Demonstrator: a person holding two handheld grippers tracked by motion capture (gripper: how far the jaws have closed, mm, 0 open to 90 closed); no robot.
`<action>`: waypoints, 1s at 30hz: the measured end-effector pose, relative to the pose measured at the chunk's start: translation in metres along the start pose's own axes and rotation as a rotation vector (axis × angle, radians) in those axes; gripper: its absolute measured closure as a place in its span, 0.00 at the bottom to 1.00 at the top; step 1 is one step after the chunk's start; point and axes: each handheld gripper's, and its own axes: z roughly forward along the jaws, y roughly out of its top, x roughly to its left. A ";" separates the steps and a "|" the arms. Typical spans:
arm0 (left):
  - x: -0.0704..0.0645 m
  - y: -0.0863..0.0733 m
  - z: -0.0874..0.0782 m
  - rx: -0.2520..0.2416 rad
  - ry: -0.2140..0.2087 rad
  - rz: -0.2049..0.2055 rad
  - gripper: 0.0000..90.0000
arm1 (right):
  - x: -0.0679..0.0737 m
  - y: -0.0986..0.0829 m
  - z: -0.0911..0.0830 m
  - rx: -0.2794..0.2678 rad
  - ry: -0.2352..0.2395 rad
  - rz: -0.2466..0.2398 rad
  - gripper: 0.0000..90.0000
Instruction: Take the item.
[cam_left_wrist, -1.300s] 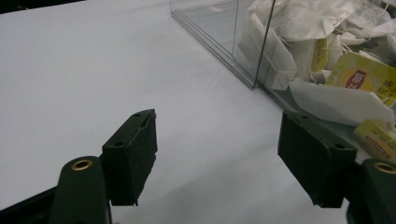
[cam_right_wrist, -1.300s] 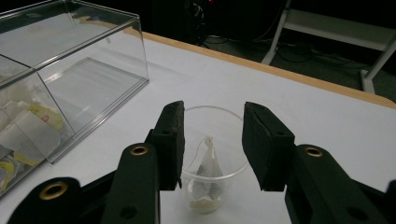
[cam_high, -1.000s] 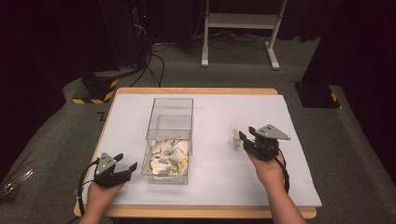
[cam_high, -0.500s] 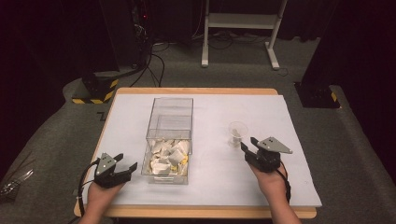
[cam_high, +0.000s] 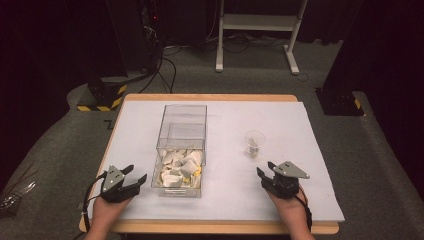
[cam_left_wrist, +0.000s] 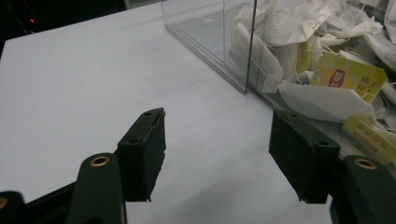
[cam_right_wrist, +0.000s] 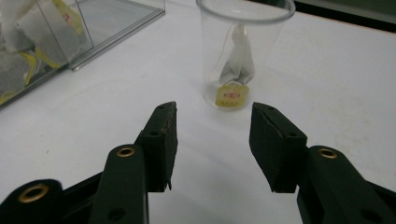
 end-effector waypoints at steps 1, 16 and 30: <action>0.000 0.001 -0.001 0.001 -0.014 -0.006 0.43 | 0.000 -0.002 0.000 0.004 -0.003 -0.006 0.57; -0.015 0.012 -0.015 -0.022 -0.084 -0.077 0.34 | -0.011 -0.019 0.001 0.011 -0.002 0.059 0.58; -0.034 0.019 -0.042 -0.069 -0.094 -0.043 0.28 | -0.009 -0.017 0.009 0.017 0.014 0.052 0.58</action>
